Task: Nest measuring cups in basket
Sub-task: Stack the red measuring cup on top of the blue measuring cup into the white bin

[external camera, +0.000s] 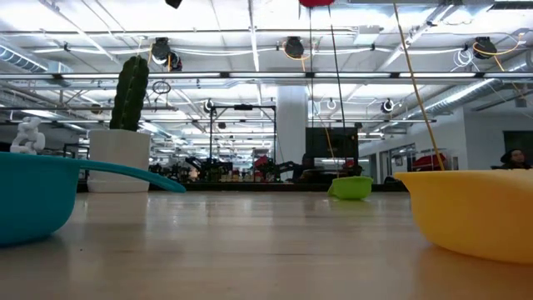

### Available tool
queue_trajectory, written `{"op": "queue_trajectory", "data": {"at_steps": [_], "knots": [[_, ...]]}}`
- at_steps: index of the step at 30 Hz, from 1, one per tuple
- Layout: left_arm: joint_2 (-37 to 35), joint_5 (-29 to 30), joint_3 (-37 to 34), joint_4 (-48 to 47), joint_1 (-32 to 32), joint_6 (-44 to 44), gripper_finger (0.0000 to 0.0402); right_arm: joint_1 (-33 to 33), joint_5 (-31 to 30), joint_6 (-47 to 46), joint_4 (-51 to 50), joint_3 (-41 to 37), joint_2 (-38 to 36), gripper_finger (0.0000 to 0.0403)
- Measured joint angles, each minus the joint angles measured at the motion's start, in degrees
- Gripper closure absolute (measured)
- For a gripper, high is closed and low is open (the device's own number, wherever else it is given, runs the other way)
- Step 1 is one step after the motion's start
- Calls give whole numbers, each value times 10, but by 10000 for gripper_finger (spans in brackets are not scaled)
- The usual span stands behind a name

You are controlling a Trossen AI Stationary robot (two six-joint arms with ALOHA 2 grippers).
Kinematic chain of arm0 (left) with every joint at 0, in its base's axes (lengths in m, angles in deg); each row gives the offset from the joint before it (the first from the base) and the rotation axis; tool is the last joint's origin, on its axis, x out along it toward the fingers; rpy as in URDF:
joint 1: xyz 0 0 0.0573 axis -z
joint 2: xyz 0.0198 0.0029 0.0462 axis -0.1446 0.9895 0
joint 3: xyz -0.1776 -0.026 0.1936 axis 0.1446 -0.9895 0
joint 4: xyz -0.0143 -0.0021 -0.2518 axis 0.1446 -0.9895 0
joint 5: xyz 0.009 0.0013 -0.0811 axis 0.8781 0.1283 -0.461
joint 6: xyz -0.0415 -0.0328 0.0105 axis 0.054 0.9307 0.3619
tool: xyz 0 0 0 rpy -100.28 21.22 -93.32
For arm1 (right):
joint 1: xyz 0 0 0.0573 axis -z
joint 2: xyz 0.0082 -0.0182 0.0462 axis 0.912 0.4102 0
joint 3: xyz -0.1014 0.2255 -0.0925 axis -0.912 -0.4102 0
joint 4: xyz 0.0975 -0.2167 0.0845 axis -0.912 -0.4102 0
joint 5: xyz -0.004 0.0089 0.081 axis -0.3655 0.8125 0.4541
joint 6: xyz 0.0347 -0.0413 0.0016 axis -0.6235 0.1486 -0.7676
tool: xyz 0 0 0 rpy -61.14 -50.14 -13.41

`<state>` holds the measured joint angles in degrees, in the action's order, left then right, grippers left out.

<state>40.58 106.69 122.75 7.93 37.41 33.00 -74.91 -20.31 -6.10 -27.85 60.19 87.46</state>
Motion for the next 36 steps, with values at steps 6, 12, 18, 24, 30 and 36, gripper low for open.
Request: {"op": "queue_trajectory", "data": {"at_steps": [6, 12, 18, 24, 30, 36], "knots": [[34, -7, -1, 78, 13, -48, 243, 0, 81, -2, 156, -55, 0, 403], [82, -29, -1, 199, 5, -107, 243, 0, 81, -20, 313, -118, 1, 403], [90, -42, 0, 245, -6, -122, 226, 0, 99, -19, 313, -125, 1, 403], [90, -101, 0, 297, -5, -151, 186, 0, 126, -5, 313, -125, 1, 403], [90, -180, 0, 332, -25, -176, 170, 0, 126, 5, 319, -125, 11, 403], [90, -258, 0, 338, -51, -178, 202, 1, 126, 24, 343, -126, 34, 403]]}}
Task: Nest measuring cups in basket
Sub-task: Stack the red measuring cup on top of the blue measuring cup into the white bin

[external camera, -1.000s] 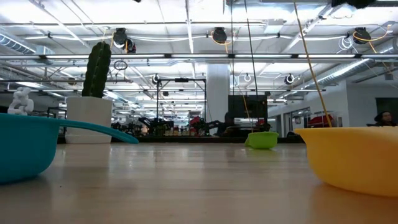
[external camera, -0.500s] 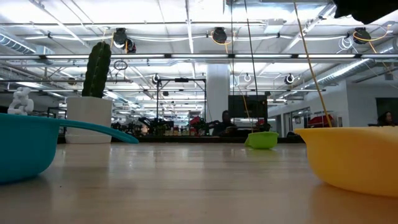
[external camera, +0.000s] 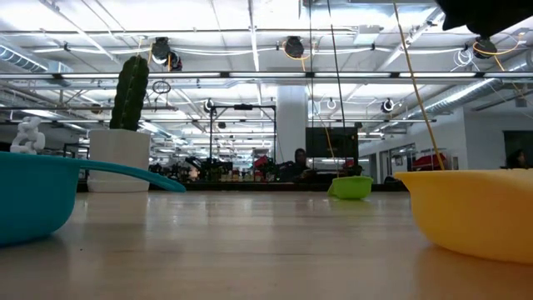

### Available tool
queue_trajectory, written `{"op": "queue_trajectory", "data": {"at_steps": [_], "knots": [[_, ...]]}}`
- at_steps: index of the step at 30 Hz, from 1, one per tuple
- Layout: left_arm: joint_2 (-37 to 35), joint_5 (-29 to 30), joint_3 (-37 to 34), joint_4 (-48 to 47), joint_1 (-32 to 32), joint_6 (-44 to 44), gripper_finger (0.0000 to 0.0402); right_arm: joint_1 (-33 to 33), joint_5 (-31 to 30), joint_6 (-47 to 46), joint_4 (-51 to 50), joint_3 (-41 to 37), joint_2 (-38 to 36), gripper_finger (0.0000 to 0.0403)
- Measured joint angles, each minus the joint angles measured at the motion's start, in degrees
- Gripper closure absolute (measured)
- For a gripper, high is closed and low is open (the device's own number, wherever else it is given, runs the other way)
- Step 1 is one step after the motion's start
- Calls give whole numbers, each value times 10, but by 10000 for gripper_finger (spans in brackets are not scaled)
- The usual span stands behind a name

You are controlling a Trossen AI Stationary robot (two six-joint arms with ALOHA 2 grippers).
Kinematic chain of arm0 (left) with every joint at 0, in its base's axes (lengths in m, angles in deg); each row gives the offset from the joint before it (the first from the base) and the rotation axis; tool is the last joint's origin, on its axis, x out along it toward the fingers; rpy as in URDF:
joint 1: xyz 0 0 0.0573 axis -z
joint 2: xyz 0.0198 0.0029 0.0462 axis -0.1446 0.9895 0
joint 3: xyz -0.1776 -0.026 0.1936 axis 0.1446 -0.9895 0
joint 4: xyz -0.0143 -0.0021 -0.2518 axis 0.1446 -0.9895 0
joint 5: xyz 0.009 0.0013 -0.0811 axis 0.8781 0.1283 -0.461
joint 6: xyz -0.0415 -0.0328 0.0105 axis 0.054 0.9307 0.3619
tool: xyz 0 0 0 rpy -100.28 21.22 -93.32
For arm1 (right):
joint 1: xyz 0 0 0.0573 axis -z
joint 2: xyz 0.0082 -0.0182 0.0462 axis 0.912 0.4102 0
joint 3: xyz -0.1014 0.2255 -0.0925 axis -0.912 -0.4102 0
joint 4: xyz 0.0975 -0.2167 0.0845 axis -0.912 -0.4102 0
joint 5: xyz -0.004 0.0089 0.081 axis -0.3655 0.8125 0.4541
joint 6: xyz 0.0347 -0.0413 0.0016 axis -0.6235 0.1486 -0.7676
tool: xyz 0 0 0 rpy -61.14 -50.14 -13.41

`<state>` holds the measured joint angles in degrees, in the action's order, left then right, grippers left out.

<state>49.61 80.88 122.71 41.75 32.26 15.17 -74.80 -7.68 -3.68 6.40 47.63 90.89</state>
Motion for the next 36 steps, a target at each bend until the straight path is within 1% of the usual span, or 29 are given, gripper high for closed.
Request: {"op": "queue_trajectory", "data": {"at_steps": [8, 14, 17, 20, 22, 24, 27, 30, 32, 36], "knots": [[0, -39, 0, -13, -3, -13, 309, 0, 0, -1, 14, 0, 4, 403], [0, -58, 0, -15, -9, -18, 365, 1, -4, -9, 5, 0, 4, 401], [-2, -59, 1, -29, -10, -18, 385, 5, -7, -31, -1, 0, 5, 386], [-24, -54, 1, -76, -10, -5, 394, 9, -33, -57, -14, 0, 0, 359], [-44, -36, 1, -118, -8, 12, 394, 11, -54, -60, -32, 0, -11, 335], [-69, -8, 0, -166, 0, 35, 394, 15, -73, -60, -60, 1, -23, 311], [-108, 53, 0, -241, 13, 80, 394, 22, -100, -61, -130, 0, -46, 276], [-139, 104, 0, -323, 34, 154, 394, 29, -150, -58, -204, 1, -76, 251], [-154, 124, 0, -378, 53, 211, 394, 33, -185, -53, -246, 1, -93, 240], [-163, 147, 0, -447, 92, 343, 394, 34, -263, -43, -317, 1, -119, 233]]}}
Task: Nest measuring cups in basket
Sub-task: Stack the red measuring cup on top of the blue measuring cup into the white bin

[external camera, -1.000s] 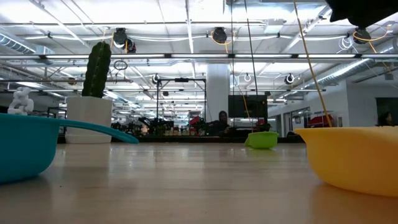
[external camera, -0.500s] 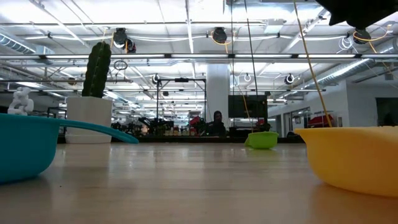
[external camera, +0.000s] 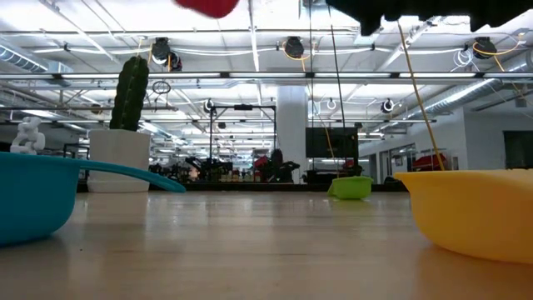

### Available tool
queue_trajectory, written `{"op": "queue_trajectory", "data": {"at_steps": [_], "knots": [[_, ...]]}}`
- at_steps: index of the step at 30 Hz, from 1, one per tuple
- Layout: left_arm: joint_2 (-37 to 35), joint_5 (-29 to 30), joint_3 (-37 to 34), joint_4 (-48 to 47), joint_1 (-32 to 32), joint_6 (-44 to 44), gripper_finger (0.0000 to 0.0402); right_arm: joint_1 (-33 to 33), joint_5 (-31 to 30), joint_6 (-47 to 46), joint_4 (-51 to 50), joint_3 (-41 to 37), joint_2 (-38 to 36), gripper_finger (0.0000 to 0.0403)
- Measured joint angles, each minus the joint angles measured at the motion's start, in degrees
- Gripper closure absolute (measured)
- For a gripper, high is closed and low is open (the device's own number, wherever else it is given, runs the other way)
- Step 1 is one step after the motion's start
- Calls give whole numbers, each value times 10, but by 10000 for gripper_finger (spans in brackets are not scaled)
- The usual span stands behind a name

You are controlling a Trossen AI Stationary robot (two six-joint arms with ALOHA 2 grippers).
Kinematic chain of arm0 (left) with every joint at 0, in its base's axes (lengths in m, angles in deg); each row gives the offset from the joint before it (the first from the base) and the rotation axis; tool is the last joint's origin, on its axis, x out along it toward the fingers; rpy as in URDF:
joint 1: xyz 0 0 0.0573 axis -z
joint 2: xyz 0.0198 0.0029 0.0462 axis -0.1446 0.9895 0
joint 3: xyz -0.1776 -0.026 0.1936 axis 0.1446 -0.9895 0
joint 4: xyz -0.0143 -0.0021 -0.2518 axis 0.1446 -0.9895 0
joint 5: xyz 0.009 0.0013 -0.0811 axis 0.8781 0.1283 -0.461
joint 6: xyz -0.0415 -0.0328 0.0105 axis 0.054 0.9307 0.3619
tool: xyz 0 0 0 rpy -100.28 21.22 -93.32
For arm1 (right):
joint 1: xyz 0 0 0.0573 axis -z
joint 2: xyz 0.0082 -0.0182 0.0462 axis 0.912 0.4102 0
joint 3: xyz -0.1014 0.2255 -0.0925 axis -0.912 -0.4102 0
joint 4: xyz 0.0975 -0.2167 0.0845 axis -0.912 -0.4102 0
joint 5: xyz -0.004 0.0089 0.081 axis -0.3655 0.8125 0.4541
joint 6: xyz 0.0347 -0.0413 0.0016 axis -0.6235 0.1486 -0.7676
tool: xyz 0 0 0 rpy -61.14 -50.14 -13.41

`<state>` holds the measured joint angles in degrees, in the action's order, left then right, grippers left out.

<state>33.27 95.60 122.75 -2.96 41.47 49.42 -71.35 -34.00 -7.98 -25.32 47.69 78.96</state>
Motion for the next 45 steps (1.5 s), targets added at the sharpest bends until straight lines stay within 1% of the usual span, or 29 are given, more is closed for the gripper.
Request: {"op": "queue_trajectory", "data": {"at_steps": [2, 5, 10, 14, 19, 24, 28, 30, 32, 36, 38, 40, 42, 43, 45], "knots": [[0, 0, 0, -30, 20, 75, 394, 1, -26, 2, -22, 0, -7, 232], [0, -5, 19, -95, 50, 189, 394, 0, -42, 11, -34, 0, -7, 232], [4, -7, 101, -224, 92, 345, 395, 10, -42, 31, -35, 0, -3, 232], [20, -15, 170, -333, 114, 488, 395, 20, -42, 35, -37, 0, -3, 232], [55, -83, 204, -394, 132, 599, 395, 26, -40, 35, -43, 0, -3, 232], [92, -186, 206, -434, 155, 740, 395, 26, -39, 34, -47, 0, 1, 232], [116, -260, 206, -446, 185, 847, 395, 26, -38, 34, -47, 0, 6, 232], [120, -284, 206, -441, 199, 900, 395, 26, -37, 34, -53, 0, 10, 232], [120, -287, 207, -431, 215, 943, 395, 26, -23, 34, -54, -1, 17, 232], [120, -291, 232, -450, 240, 1014, 395, 26, 21, 33, -55, 0, 33, 232], [120, -310, 240, -466, 250, 1044, 395, 26, 36, 34, -56, 0, 40, 232], [121, -330, 242, -470, 254, 1055, 395, 26, 39, 34, -56, 0, 44, 232], [122, -333, 241, -471, 252, 1061, 395, 26, 39, 36, -58, 0, 47, 232], [123, -335, 240, -472, 247, 1062, 395, 26, 39, 38, -63, 0, 47, 232], [132, -361, 240, -475, 231, 1062, 395, 26, 39, 44, -72, 0, 47, 232]]}}
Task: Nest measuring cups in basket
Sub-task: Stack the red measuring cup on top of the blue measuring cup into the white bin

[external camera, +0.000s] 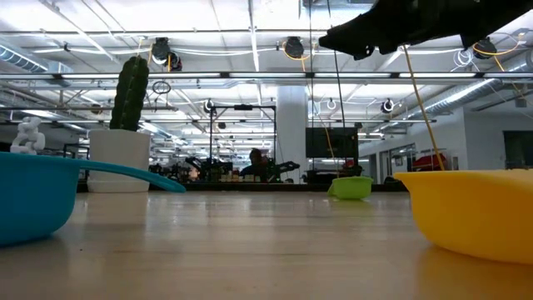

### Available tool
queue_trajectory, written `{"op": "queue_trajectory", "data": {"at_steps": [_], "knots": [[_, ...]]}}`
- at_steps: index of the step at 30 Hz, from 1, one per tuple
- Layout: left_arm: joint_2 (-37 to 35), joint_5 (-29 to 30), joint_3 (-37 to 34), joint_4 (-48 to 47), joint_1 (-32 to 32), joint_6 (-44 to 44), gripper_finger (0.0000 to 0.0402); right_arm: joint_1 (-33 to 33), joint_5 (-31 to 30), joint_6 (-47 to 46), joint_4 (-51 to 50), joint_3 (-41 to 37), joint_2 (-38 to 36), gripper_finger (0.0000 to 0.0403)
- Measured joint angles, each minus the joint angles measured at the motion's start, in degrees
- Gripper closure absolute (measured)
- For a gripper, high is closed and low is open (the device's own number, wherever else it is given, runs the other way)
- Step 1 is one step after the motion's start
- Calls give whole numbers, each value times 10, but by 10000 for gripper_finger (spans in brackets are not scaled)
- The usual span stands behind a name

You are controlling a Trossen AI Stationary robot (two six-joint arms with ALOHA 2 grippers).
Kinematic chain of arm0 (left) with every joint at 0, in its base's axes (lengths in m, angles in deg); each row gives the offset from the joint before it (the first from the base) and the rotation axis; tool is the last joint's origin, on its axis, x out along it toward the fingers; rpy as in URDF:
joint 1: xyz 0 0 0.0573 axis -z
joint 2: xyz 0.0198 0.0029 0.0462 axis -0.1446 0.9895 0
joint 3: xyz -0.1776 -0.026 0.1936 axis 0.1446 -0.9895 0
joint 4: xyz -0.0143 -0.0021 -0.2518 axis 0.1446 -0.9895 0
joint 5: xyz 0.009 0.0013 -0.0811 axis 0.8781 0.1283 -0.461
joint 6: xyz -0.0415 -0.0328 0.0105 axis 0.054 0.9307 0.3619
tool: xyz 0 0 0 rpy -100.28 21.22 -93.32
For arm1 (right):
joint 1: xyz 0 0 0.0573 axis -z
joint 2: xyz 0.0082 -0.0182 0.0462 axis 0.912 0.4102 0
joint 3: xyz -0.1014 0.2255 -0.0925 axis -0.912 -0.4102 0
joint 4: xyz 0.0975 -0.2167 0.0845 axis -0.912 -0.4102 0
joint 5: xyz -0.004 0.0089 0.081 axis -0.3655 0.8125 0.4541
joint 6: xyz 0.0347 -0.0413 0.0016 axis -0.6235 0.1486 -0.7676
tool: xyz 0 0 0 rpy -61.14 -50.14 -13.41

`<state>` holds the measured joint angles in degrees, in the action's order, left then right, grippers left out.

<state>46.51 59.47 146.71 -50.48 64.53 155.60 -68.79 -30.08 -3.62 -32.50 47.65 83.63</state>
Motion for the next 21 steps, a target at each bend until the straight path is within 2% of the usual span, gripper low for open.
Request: {"op": "queue_trajectory", "data": {"at_steps": [5, 6, 13, 21], "knots": [[15, -132, -1, -33, -13, 25, 395, 0, 1, 3, -14, 0, 0, 232], [17, -142, -1, -45, -11, 30, 395, 0, 1, 2, -14, 0, 0, 232], [48, -145, -1, -145, -7, 36, 386, 0, 1, 1, -14, 0, 0, 232], [100, -115, -1, -164, -6, 23, 382, 0, 1, -6, -14, 0, 0, 232]]}}
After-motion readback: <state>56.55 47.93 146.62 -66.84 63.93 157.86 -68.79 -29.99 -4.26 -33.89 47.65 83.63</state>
